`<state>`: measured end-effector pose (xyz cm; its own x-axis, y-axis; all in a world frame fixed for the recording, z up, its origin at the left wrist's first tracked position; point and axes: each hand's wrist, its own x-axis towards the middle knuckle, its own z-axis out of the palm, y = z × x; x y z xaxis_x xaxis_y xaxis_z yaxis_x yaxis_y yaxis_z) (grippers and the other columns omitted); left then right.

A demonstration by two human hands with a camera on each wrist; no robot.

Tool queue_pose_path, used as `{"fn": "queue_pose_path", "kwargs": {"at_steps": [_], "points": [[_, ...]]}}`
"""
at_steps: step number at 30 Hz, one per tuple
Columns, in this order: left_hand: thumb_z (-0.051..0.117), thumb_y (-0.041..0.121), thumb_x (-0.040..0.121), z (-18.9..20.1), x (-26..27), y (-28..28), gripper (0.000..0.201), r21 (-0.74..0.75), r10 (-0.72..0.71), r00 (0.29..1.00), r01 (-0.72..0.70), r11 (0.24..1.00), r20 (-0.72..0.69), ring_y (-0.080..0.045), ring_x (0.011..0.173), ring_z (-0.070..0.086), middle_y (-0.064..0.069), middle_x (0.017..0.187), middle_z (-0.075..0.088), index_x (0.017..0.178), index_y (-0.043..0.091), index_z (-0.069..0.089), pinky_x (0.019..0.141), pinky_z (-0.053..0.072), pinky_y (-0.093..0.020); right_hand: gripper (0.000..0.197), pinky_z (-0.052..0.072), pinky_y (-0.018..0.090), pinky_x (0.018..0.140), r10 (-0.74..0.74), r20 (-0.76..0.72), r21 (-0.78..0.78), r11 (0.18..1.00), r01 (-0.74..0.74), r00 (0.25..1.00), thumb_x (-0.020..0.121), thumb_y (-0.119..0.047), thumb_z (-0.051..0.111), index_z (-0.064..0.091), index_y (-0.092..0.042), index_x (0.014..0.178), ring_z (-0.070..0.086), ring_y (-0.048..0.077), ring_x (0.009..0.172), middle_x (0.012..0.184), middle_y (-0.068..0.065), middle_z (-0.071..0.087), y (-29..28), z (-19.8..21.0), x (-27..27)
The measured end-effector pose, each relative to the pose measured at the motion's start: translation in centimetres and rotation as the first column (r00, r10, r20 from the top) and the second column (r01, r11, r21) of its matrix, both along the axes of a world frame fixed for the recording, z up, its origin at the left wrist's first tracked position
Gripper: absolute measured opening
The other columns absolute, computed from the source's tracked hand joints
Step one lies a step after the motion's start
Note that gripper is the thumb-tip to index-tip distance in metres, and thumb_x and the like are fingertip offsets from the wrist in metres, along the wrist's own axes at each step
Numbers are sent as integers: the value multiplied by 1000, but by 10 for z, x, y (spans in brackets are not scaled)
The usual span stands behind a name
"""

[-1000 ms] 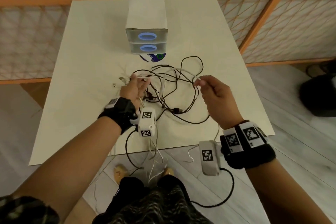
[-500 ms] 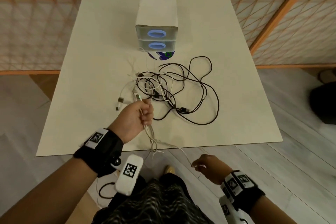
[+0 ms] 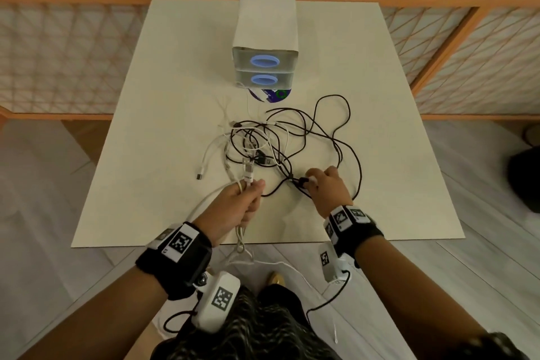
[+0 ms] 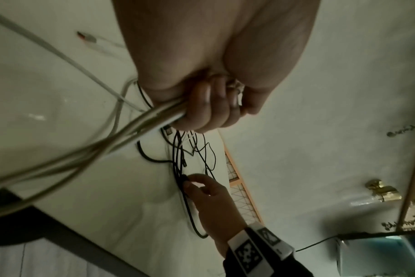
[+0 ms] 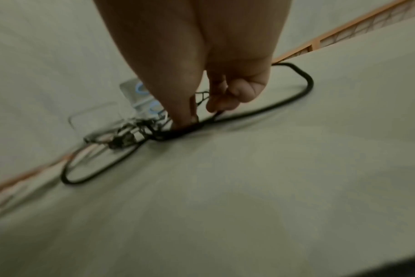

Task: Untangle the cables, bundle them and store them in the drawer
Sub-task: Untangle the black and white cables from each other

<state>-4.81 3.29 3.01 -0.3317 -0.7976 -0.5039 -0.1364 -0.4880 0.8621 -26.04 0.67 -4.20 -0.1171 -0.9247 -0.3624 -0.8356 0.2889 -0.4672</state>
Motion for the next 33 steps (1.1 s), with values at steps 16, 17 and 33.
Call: {"fn": "queue_pose_path", "kwargs": {"at_steps": [16,17,33], "points": [[64,21,82,32,-55,-32,22,-582,21,999,-2,813,27,-4,76,61,6,74,59,103,24,58,79,52,-33,12,39,5,62,218,348,-472,881,-31,912,77,-10,70,69,-16,87,56,-1,69,74,-12,63,9,152,12],[58,20,84,31,-60,-38,15,-589,23,998,20,808,65,-10,80,63,8,76,63,97,27,59,79,53,-36,12,41,7,63,207,374,-488,873,2,904,78,-10,70,69,-17,88,57,-1,71,77,-12,63,8,153,11],[58,13,90,17,-43,-45,28,107,95,948,-65,992,-303,-2,35,19,9,50,25,67,22,44,31,17,-14,20,56,22,62,-640,763,646,749,150,-89,95,-21,46,58,-8,86,57,14,72,77,4,60,-9,95,18]]}}
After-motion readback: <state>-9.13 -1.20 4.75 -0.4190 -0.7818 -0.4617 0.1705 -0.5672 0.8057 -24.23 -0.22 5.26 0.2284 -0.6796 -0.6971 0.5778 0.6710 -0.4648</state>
